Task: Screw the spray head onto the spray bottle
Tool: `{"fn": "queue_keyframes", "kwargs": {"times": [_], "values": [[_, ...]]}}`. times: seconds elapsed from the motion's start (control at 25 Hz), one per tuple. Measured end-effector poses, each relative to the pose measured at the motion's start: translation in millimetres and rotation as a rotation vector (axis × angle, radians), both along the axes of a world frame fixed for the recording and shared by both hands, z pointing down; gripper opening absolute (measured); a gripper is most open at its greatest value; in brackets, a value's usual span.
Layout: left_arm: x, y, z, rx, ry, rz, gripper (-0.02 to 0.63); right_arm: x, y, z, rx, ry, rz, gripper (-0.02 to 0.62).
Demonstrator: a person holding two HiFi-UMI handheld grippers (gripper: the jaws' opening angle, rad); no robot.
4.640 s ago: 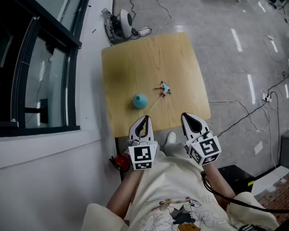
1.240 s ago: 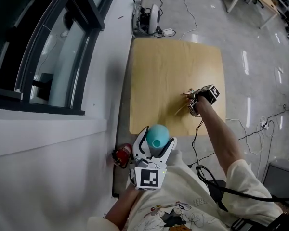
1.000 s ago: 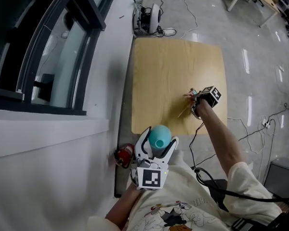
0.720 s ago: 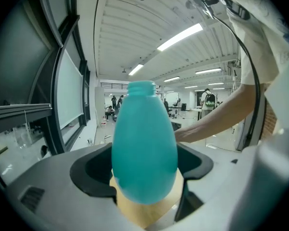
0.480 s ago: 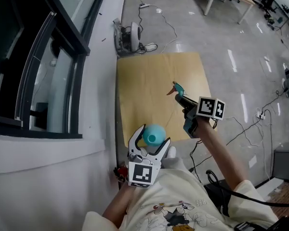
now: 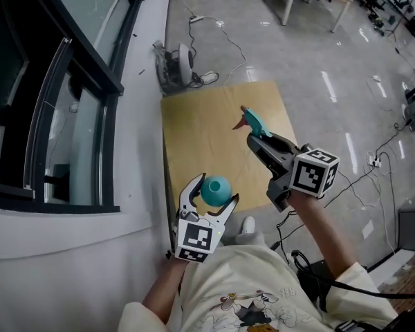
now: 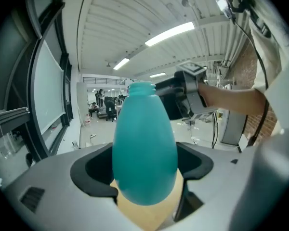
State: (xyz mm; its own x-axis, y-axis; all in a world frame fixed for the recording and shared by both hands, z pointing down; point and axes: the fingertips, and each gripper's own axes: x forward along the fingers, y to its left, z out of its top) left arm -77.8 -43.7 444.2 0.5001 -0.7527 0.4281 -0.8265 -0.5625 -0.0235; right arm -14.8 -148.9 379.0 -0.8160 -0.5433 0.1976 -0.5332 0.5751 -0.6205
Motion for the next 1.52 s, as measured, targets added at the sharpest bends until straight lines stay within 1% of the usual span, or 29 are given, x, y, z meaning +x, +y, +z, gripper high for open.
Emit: {"fn": "queue_keyframes", "kwargs": {"times": [0.04, 0.12, 0.2, 0.24, 0.28, 0.36, 0.4, 0.48, 0.6, 0.72, 0.8, 0.92, 1.08, 1.2, 1.36, 1.52], "values": [[-2.2, -1.0, 6.4, -0.043, -0.042, 0.004, 0.394, -0.7, 0.5, -7.3, 0.021, -0.012, -0.006, 0.131], [-8.9, 1.0, 23.5, -0.172, -0.151, 0.042, 0.394, -2.8, 2.4, -27.6, 0.067, -0.052, -0.022, 0.132], [-15.5, 9.8, 39.5, -0.337, -0.255, 0.136, 0.394, -3.2, 3.2, -53.1, 0.118, -0.097, -0.034, 0.131], [-17.4, 16.6, 45.2, -0.425, -0.283, 0.198, 0.394, -2.8, 3.3, -66.2, 0.139, -0.124, -0.039, 0.132], [-18.5, 24.7, 49.0, -0.514, -0.288, 0.262, 0.394, -2.7, 3.9, -78.6, 0.153, -0.158, -0.046, 0.132], [-20.3, 40.5, 50.1, -0.669, -0.263, 0.385, 0.394, -4.9, 6.1, -99.6, 0.165, -0.232, -0.068, 0.131], [-22.0, 46.7, 47.7, -0.723, -0.255, 0.440, 0.394, -8.1, 7.4, -107.2, 0.168, -0.262, -0.082, 0.131], [-24.5, 56.0, 39.2, -0.791, -0.247, 0.532, 0.394, -17.0, 10.7, -115.9, 0.173, -0.296, -0.119, 0.132], [-12.9, 71.7, 24.8, -0.822, -0.241, 0.616, 0.394, -18.4, 26.6, -118.3, 0.173, -0.318, -0.174, 0.132], [1.5, 79.0, 15.6, -0.840, -0.229, 0.652, 0.394, -10.5, 40.4, -120.3, 0.159, -0.345, -0.203, 0.130], [-2.2, 69.7, 10.7, -0.855, -0.216, 0.669, 0.394, -13.7, 34.8, -123.4, 0.159, -0.345, -0.201, 0.131], [-9.6, 62.2, 7.3, -0.866, -0.217, 0.693, 0.394, -14.0, 28.4, -129.5, 0.172, -0.343, -0.189, 0.132], [-3.9, 64.7, 0.8, -0.858, -0.202, 0.716, 0.394, -2.6, 30.7, -131.2, 0.189, -0.324, -0.180, 0.132], [2.8, 64.2, -7.3, -0.845, -0.184, 0.731, 0.394, 0.0, 35.2, -124.7, 0.180, -0.314, -0.193, 0.132], [12.3, 60.1, -17.5, -0.841, -0.164, 0.752, 0.394, -4.9, 41.4, -106.2, 0.141, -0.317, -0.236, 0.132], [19.2, 55.7, -28.3, -0.839, -0.130, 0.771, 0.394, -18.4, 52.2, -90.2, 0.089, -0.344, -0.324, 0.131]]}}
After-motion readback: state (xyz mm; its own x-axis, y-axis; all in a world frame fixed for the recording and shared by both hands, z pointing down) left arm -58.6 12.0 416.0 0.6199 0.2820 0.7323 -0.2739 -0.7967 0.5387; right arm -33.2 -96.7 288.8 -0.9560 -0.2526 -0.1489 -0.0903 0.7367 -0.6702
